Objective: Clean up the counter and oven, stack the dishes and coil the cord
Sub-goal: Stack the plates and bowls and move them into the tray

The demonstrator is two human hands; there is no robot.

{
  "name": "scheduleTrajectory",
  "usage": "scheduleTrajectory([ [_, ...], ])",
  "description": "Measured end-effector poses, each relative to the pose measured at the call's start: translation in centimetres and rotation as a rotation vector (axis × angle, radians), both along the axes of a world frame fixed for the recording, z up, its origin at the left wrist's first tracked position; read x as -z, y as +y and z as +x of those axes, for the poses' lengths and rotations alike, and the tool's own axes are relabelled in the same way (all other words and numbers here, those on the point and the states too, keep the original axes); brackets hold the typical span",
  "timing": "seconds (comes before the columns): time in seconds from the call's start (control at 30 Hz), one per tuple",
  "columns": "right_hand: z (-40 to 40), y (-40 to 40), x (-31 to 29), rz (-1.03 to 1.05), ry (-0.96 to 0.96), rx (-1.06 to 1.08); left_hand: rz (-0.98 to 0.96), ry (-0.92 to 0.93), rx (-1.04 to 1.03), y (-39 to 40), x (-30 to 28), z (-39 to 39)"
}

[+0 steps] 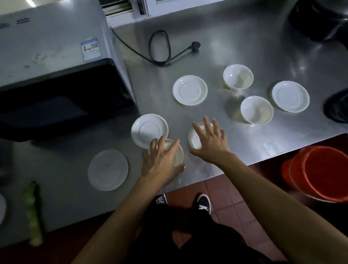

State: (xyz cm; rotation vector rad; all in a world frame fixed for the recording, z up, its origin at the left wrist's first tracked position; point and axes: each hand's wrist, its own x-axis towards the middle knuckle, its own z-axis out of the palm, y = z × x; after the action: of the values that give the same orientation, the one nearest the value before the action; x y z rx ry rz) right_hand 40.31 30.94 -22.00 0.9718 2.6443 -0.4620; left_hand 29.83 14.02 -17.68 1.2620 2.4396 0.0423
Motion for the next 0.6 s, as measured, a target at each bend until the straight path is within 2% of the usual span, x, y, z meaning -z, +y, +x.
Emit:
scheduleTrajectory([
  [0.2,0.7,0.6,0.0,-0.007,0.042,-0.099,-0.064,-0.064,-0.216,-1.6,0.1,3.1],
  [0.37,0.8,0.1,0.1,-0.026,0.059,-0.111,-0.042,-0.146,-0.398,-4.2,-0.6,4.3],
  [0.5,-0.8,-0.7,-1.0,-0.109,0.099,-0.114,0.024,-0.090,-0.468,-7.0,-1.6,3.8],
  [0.6,-2.7,-3.6,-1.9,-0.094,0.137,-0.231,0.046,-0.064,-0.543,-10.0,-2.0,3.2],
])
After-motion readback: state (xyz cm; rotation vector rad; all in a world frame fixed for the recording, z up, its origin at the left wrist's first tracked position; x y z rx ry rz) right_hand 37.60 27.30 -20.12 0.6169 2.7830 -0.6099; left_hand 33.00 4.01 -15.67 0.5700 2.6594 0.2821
